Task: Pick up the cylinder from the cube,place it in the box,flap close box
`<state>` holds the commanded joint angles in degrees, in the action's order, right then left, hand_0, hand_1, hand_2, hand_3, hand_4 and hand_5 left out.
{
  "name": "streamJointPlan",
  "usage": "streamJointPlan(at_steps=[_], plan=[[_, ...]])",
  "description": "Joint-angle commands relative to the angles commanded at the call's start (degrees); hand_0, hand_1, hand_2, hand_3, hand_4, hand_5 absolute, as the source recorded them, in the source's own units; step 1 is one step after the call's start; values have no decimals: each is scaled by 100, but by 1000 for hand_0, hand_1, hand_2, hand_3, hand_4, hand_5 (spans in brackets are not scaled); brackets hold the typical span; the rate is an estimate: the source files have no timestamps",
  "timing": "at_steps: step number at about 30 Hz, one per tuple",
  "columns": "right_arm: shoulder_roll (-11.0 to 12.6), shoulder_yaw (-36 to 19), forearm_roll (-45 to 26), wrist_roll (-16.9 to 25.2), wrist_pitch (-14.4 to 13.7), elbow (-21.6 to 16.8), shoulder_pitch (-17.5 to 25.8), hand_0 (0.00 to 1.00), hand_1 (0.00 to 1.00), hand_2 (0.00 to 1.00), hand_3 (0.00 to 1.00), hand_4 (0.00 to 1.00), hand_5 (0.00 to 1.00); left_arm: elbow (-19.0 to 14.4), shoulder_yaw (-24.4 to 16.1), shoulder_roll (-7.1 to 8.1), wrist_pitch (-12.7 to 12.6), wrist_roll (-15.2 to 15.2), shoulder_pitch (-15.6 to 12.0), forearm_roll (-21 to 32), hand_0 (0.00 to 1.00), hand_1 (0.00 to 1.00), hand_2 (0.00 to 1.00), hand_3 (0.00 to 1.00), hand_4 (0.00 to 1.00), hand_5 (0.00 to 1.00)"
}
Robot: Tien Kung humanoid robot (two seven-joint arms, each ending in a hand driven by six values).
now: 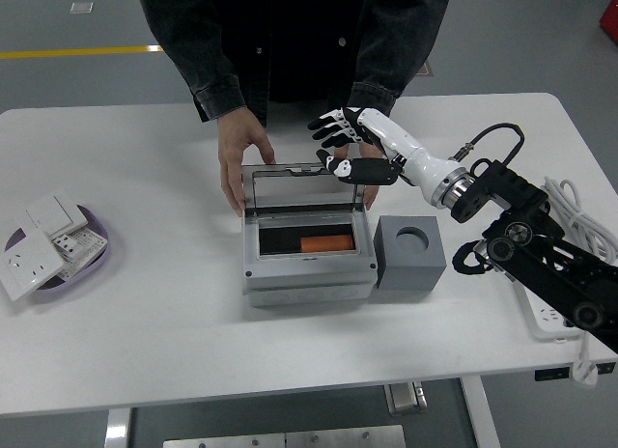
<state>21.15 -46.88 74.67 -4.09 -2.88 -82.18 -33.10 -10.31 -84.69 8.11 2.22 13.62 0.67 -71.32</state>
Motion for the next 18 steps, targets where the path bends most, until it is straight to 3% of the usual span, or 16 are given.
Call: streamJointPlan(at_steps=[5,9,13,18], plan=[[-174,283,-138,55,-34,593,-241,687,670,706,715,587,197,0,-8,-6,2,9,2,-22,630,657,586,660,708,388],[-145,463,-247,69,-52,849,-303,684,663,702,712,591,205,0,-15,1,2,9,9,-35,630,657,586,660,709,388],[11,564,-274,38,-74,686,-265,684,663,702,712,591,205,0,-22,7,2,13,-4,-43,630,657,586,660,709,388],[370,721,-325,-29,-116,202,-118,667,656,696,710,599,221,0,-31,11,1,10,-17,-45,630,657,586,660,710,388]])
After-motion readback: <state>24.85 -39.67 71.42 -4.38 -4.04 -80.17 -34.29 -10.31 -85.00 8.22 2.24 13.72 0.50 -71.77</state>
